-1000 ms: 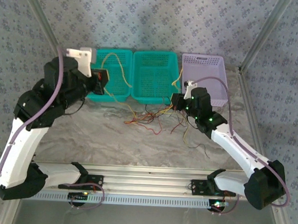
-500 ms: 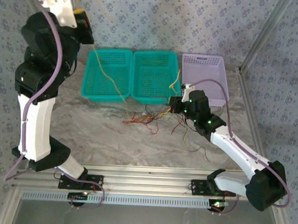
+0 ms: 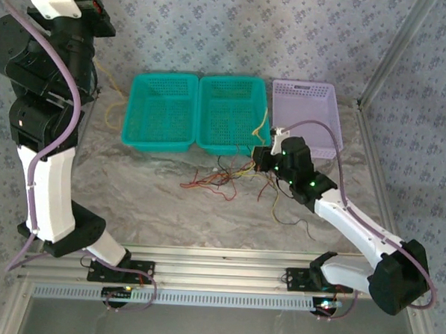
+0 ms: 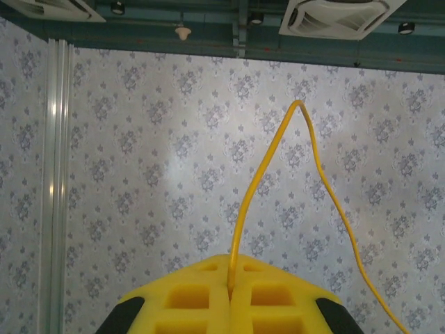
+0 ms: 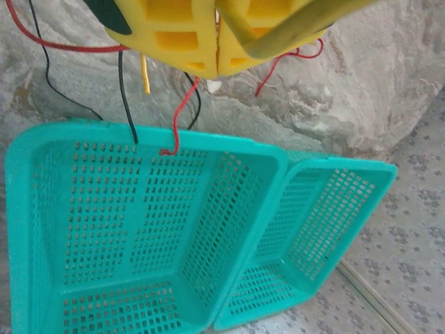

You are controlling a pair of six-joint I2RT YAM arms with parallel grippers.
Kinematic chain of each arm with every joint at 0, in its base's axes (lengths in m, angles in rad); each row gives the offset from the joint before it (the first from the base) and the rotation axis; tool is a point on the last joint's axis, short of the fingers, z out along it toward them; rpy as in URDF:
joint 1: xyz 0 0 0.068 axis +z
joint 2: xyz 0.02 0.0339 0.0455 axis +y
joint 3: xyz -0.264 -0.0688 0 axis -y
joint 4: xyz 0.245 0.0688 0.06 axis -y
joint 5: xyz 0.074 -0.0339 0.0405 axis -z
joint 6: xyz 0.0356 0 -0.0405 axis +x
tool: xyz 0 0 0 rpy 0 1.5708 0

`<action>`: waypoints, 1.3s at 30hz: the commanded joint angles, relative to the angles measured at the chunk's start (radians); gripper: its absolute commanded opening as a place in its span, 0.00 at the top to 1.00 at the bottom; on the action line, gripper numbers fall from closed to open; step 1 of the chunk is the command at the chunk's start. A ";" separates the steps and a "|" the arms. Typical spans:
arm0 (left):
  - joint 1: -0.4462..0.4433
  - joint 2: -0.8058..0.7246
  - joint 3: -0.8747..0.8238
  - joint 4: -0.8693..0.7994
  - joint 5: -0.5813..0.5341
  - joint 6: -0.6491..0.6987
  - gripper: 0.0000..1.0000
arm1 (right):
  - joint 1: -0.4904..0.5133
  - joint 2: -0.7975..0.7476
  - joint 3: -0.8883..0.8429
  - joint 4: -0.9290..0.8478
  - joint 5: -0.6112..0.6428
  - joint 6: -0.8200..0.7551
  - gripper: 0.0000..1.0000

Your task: Untangle the cables

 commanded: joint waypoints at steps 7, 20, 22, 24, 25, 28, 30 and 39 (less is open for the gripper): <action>0.109 0.042 -0.044 0.077 0.080 -0.021 1.00 | 0.006 -0.007 -0.022 0.003 -0.011 -0.010 1.00; 0.227 0.153 -0.082 0.115 0.141 -0.104 1.00 | 0.012 -0.029 -0.021 -0.012 -0.022 -0.030 1.00; 0.230 0.179 -0.082 0.115 0.142 -0.106 1.00 | 0.012 -0.032 -0.023 -0.012 -0.022 -0.034 1.00; 0.233 0.201 -0.084 0.118 0.140 -0.109 1.00 | 0.012 -0.031 -0.024 -0.014 -0.024 -0.035 1.00; 0.238 0.215 -0.084 0.122 0.141 -0.109 1.00 | 0.012 -0.029 -0.025 -0.011 -0.026 -0.034 1.00; 0.257 0.247 -0.098 0.123 0.153 -0.134 1.00 | 0.013 -0.028 -0.030 -0.010 -0.037 -0.034 1.00; 0.265 0.272 -0.103 0.106 0.155 -0.149 1.00 | 0.015 -0.027 -0.035 -0.007 -0.041 -0.031 1.00; 0.268 0.343 -0.242 0.048 0.150 -0.249 1.00 | 0.050 -0.023 -0.047 0.017 -0.067 -0.021 1.00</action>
